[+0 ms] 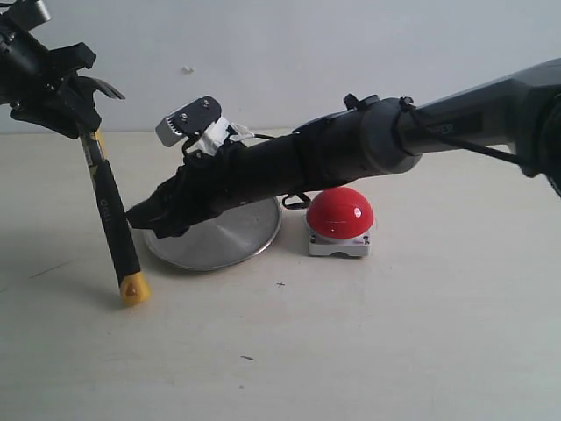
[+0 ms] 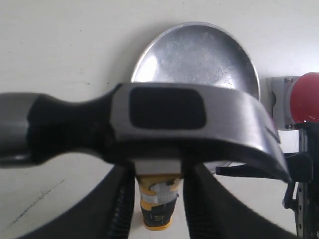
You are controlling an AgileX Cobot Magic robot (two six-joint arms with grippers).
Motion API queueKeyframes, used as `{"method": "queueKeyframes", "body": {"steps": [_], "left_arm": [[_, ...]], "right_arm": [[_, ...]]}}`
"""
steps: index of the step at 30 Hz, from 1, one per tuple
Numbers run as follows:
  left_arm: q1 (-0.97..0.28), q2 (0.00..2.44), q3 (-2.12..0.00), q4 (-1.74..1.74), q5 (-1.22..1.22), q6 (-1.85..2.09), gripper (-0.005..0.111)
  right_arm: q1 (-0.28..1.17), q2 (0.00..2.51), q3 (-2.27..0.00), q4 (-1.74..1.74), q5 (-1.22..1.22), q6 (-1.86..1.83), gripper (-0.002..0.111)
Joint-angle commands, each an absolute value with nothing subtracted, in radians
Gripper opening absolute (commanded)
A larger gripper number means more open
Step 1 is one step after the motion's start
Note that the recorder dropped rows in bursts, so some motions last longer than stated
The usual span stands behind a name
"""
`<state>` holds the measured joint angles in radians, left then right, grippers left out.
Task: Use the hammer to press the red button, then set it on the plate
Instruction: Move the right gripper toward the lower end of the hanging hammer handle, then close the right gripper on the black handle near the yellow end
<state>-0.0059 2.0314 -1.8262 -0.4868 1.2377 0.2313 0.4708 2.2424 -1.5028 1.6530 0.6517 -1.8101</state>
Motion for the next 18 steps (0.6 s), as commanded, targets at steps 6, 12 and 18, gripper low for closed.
{"method": "queueKeyframes", "body": {"steps": [6,12,18], "left_arm": [[-0.009,2.008,-1.829,-0.519,1.221,0.228,0.000],[-0.009,1.990,-1.829,-0.521,1.221,0.227,0.000],[-0.010,1.966,-1.829,-0.521,1.221,0.224,0.000]], "right_arm": [[0.476,2.315,-1.635,1.665,0.710,-1.661,0.063],[0.476,2.336,-1.643,1.665,0.697,-1.653,0.063],[0.481,2.357,-1.657,1.668,0.703,-1.651,0.063]]}}
